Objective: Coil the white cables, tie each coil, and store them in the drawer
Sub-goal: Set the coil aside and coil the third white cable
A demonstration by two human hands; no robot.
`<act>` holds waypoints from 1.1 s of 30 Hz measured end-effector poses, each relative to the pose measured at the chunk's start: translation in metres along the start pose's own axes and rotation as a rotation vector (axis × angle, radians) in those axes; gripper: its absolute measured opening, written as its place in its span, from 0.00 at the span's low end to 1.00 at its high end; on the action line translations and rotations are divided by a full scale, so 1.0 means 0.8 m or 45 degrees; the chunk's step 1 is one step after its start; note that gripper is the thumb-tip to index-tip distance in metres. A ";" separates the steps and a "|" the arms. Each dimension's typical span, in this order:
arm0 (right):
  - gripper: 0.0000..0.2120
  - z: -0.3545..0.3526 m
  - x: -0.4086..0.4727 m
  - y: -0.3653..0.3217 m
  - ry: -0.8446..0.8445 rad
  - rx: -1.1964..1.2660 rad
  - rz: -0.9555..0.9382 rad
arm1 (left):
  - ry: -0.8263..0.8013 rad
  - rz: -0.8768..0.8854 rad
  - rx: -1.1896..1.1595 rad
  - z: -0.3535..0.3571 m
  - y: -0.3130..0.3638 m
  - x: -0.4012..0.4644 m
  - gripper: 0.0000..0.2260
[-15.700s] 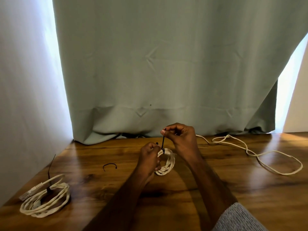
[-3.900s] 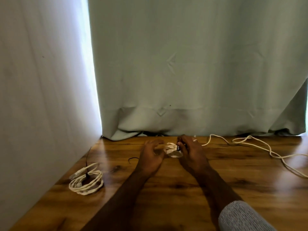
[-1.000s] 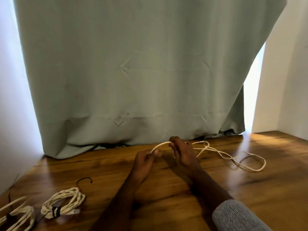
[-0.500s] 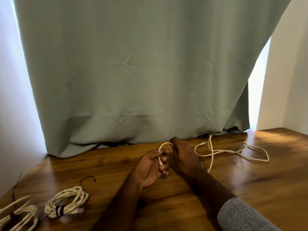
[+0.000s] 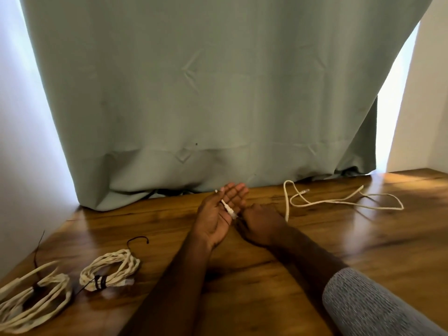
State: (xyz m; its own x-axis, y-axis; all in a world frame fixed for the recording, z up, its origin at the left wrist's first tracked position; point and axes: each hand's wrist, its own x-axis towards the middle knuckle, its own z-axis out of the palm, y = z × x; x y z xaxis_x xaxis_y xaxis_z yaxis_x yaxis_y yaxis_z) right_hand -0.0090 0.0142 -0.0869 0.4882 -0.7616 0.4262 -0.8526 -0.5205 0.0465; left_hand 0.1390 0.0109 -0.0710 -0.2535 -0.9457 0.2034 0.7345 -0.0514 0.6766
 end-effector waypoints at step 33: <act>0.11 -0.019 0.009 0.013 0.214 1.348 0.057 | -0.449 -0.550 0.269 -0.025 0.003 -0.011 0.22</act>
State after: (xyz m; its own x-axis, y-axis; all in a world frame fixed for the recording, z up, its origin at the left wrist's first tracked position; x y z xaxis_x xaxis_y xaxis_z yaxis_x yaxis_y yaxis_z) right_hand -0.0172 0.0096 -0.0695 0.3597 -0.7671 0.5312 -0.2343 -0.6253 -0.7444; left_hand 0.1552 0.0126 -0.0853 -0.7221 -0.6875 0.0766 0.3862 -0.3089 0.8691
